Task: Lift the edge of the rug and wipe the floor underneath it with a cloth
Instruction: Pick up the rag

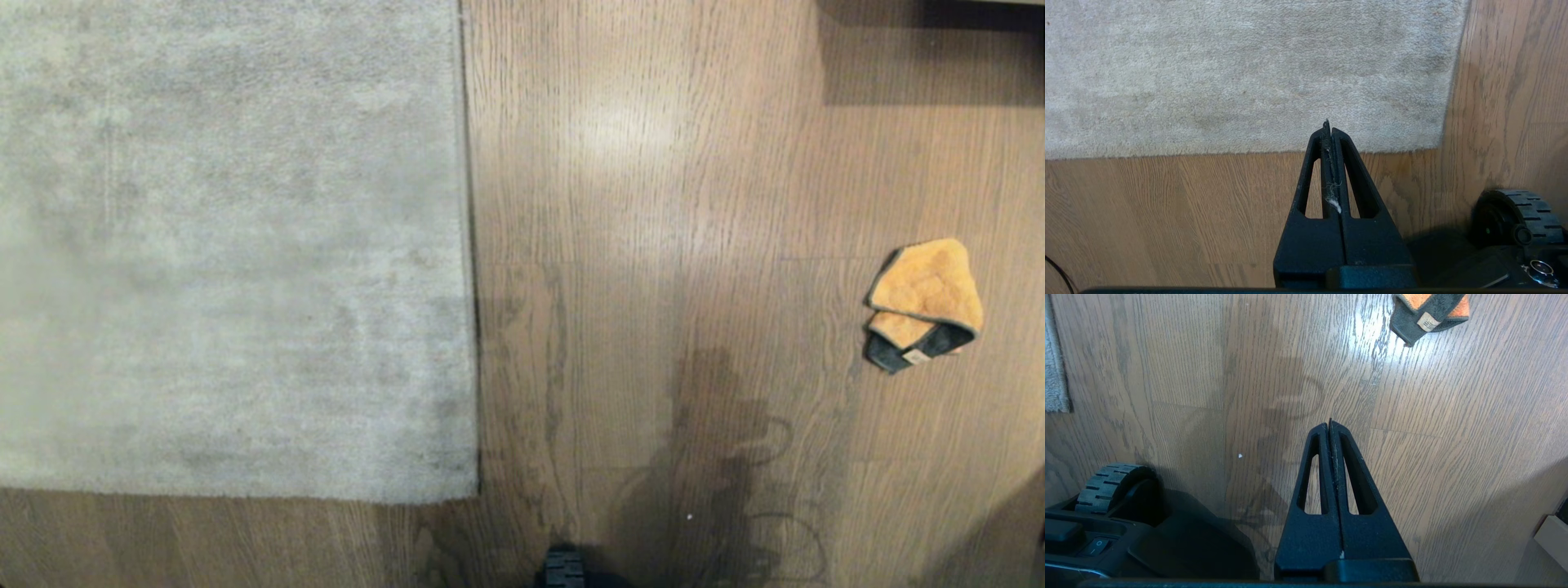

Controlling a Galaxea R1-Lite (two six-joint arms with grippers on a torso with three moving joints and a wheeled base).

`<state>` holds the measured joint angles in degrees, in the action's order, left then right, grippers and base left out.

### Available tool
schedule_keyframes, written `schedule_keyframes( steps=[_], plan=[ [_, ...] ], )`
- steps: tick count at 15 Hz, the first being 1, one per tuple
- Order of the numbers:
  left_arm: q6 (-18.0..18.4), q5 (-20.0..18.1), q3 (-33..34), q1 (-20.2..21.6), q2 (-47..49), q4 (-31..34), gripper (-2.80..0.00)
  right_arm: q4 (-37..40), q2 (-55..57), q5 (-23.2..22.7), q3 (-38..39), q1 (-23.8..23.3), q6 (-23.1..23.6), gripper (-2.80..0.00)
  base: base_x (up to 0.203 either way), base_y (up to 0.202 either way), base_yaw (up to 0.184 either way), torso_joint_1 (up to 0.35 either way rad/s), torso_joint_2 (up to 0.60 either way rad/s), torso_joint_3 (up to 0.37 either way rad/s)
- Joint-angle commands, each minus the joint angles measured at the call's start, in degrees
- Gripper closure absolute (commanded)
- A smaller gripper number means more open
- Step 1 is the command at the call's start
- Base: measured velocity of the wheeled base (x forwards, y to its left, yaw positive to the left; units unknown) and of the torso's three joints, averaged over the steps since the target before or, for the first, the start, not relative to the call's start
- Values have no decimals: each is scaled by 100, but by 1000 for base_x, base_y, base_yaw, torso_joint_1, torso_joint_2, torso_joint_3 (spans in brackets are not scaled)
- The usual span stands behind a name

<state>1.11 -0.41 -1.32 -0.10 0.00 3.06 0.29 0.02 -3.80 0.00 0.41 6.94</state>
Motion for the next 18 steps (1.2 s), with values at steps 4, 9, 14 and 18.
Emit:
schedule_keyframes(
  steps=[4,9,14,18],
  plan=[
    [3,-2,0,1,0,2,0,-3,-2,-6,0,2,9,0,0,0,0,0,0,0],
    [1,-2,0,1,0,2,0,-3,-2,2,0,2,9,0,0,0,0,0,0,0],
    [3,-2,0,1,0,2,0,-357,-2,-41,-6,2,327,0,0,0,0,0,0,0],
    [3,-2,0,1,0,2,0,-18,-2,-56,-393,2,504,0,0,0,0,0,0,0]
  ],
)
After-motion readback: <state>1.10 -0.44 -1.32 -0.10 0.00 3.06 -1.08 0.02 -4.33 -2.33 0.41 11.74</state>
